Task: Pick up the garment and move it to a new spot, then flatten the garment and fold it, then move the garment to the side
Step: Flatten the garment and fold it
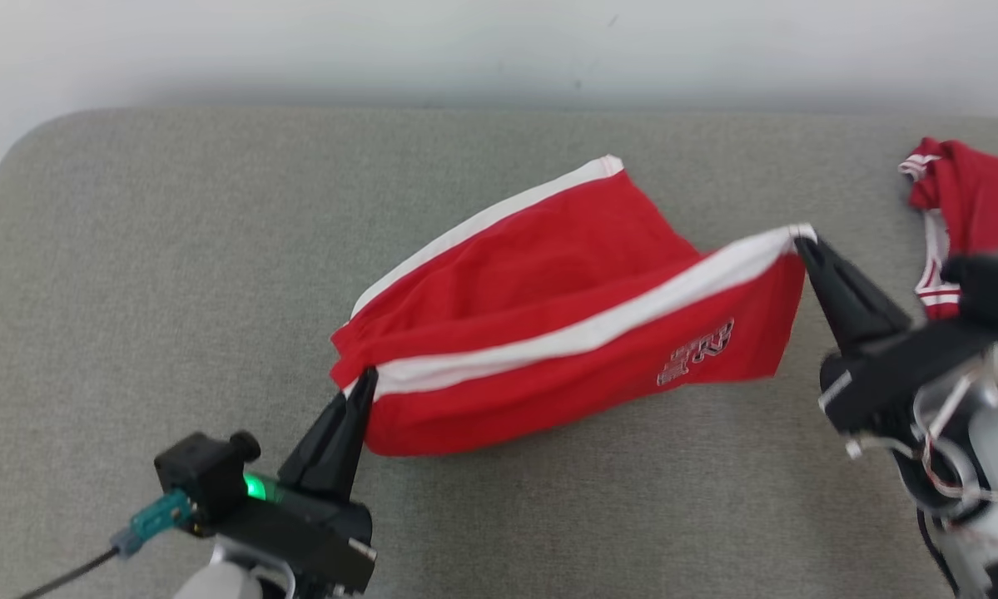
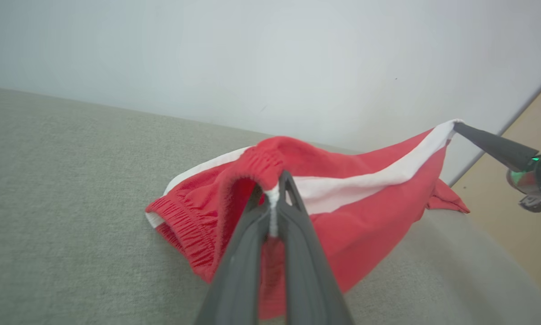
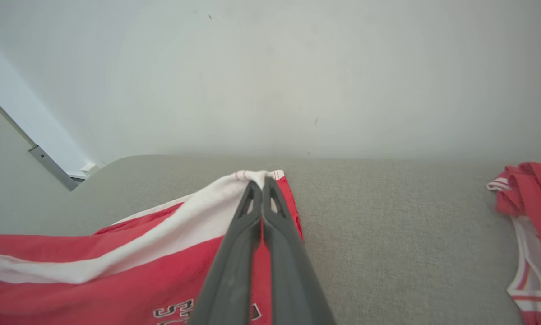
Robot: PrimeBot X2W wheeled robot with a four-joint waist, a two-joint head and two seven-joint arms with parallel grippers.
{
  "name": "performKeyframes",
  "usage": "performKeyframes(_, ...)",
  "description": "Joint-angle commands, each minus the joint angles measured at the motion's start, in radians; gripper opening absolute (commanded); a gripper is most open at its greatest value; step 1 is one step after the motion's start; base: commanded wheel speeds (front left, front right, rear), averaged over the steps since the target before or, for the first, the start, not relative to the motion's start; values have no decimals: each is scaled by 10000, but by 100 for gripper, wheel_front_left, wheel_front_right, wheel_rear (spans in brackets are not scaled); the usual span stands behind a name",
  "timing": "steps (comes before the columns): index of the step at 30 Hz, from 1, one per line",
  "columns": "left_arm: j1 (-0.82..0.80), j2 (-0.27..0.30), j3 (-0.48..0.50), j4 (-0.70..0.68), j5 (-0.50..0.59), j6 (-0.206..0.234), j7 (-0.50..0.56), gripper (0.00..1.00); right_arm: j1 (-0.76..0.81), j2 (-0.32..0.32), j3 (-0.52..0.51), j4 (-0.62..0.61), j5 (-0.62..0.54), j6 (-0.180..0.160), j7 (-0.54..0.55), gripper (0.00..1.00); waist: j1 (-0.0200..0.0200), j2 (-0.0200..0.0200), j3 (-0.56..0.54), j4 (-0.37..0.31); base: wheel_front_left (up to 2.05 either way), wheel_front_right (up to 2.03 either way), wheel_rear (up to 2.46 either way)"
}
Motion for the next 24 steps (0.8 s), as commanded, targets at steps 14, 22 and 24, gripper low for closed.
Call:
performKeyframes(14, -2772, -1350, 77, 2692, -201, -251, -119, 0, -5202, 491, 1559, 5003, -415, -28, -759, 0, -2, -1, 1779, 1242, 0, 0, 0)
performKeyframes(22, -3711, -1793, 48, 3524, 78, -252, -116, 0, -7142, 1094, 2277, 7792, -689, -28, -1338, 0, -2, -1, 2322, 1555, 0, 0, 0)
performKeyframes(24, -3837, -1846, 4, 3647, 106, -252, -117, 0, -7431, 1226, 2440, 8410, -767, -28, -1449, 0, -2, -1, 2408, 1575, 0, 0, 0)
